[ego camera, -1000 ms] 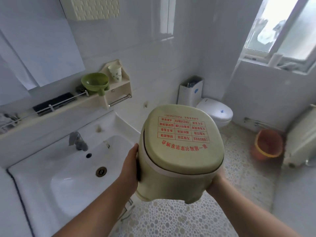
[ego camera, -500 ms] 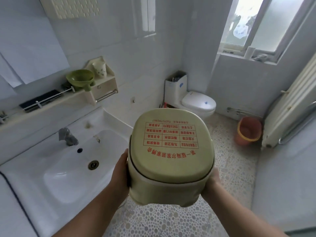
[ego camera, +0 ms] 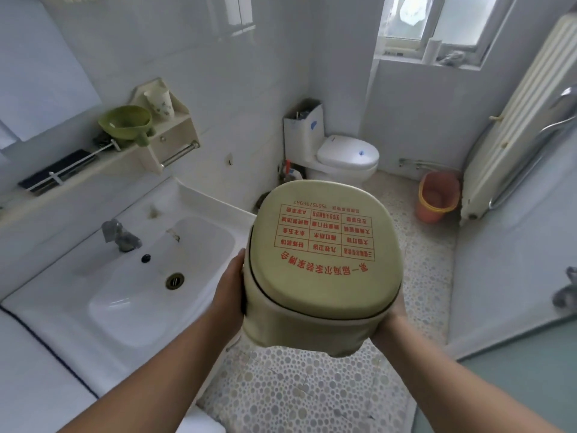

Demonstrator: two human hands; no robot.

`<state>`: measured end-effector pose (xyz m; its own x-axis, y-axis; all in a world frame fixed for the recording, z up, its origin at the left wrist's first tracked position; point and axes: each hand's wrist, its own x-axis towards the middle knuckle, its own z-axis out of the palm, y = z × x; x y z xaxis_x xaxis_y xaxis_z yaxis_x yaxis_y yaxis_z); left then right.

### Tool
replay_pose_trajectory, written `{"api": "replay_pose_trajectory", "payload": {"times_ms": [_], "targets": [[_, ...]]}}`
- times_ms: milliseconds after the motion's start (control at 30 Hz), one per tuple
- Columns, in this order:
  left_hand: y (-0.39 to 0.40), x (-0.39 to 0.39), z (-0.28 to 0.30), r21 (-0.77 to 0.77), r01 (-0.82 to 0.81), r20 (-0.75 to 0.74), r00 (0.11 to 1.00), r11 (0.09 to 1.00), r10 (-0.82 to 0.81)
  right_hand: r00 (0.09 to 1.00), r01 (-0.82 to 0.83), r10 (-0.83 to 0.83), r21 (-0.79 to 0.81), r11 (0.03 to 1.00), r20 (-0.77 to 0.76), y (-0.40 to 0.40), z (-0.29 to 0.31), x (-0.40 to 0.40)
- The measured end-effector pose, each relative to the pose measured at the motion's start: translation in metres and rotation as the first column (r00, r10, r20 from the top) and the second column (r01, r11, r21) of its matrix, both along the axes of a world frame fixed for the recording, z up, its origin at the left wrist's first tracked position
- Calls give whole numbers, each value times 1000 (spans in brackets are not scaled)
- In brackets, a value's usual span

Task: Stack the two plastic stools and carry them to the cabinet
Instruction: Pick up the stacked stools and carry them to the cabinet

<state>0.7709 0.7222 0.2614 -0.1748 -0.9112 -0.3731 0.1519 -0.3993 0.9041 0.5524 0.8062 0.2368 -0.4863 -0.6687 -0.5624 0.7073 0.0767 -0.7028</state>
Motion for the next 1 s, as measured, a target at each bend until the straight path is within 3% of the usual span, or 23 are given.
{"api": "replay_pose_trajectory", "payload": {"times_ms": [267, 567, 767, 900, 1000], "targets": [[-11, 37, -18, 43, 137, 76, 987, 990, -140, 994, 109, -111, 77, 991, 22, 11, -13, 47], [-23, 54, -43, 195, 92, 170, 977, 977, -126, 979, 199, -203, 91, 976, 35, 22, -64, 76], [-34, 15, -90, 98, 160, 399, 898, 982, -186, 928, 304, -334, 181, 935, 167, 25, -118, 49], [-33, -15, -124, 244, 232, 284, 911, 942, -298, 898, 296, -366, 282, 913, 244, 24, -182, 13], [-34, -31, -167, 372, 179, 216, 938, 911, -273, 886, 297, -410, 417, 859, 214, 26, -256, -18]]}}
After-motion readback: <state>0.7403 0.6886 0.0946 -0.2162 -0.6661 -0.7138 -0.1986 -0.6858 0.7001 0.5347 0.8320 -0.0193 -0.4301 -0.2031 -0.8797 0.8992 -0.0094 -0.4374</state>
